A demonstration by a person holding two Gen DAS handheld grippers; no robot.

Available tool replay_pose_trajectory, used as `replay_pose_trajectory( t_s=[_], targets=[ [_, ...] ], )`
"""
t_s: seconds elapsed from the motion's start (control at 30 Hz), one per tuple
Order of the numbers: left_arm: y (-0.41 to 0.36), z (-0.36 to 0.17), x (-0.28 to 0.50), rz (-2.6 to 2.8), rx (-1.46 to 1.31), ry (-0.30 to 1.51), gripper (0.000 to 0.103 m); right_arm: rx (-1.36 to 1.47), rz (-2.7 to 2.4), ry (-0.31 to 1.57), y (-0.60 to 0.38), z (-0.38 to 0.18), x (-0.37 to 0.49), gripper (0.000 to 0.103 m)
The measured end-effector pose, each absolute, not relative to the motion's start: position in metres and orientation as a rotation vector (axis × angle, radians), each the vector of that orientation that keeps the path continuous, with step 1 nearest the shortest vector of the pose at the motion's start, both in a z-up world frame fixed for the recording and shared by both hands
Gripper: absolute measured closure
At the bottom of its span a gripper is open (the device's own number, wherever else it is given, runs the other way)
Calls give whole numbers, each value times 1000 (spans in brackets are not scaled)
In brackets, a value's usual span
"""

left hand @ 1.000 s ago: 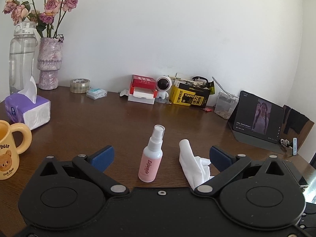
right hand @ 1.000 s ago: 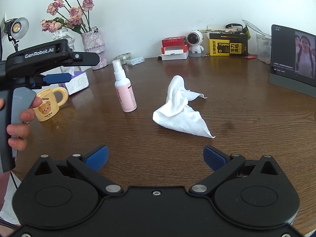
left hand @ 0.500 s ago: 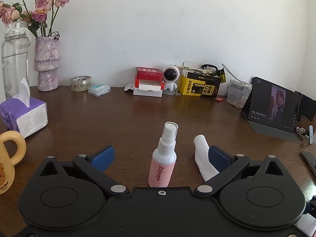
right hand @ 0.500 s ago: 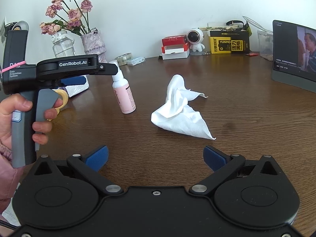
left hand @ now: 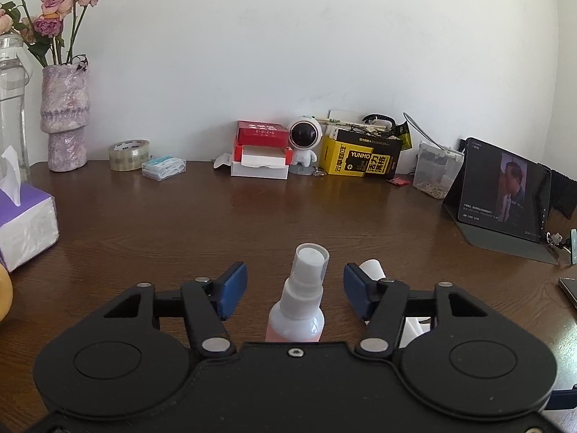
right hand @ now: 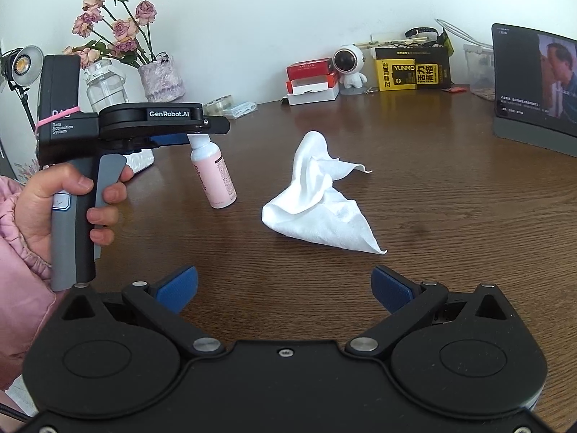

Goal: Clean container
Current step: 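Move the left gripper to the pink spray bottle and close on it, then lift the pink bottle with the left gripper while the right gripper grasps the white tissue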

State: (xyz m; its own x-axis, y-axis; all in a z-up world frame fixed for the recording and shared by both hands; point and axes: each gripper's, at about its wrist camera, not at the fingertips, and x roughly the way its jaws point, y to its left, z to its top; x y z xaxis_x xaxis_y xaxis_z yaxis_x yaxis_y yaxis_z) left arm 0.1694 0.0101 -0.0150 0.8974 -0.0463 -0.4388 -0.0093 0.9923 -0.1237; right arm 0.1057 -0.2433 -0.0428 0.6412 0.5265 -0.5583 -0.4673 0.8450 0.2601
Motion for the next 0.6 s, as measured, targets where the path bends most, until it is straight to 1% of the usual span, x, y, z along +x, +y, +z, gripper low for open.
replay_pose_trajectory(
  t_s=[0.07,0.1,0.13,0.37,0.43,0.6],
  targets=[
    [10,-17,172,-18,-123,459,52,95,567,668,-243,-43,106,0],
    [10,-18,173,-19,-124,459,57,96,566,669,-243,-44,106,0],
    [10,-19,173,-22,-127,457,60,96,566,670,-244,-44,107,0],
    [8,-22,174,-35,-129,458,69,99,565,675,-244,-46,107,0],
    [7,-22,174,-39,-133,457,79,100,564,677,-244,-46,107,0],
    [7,-23,175,-49,-144,454,79,103,562,680,-245,-47,107,0]
  ],
)
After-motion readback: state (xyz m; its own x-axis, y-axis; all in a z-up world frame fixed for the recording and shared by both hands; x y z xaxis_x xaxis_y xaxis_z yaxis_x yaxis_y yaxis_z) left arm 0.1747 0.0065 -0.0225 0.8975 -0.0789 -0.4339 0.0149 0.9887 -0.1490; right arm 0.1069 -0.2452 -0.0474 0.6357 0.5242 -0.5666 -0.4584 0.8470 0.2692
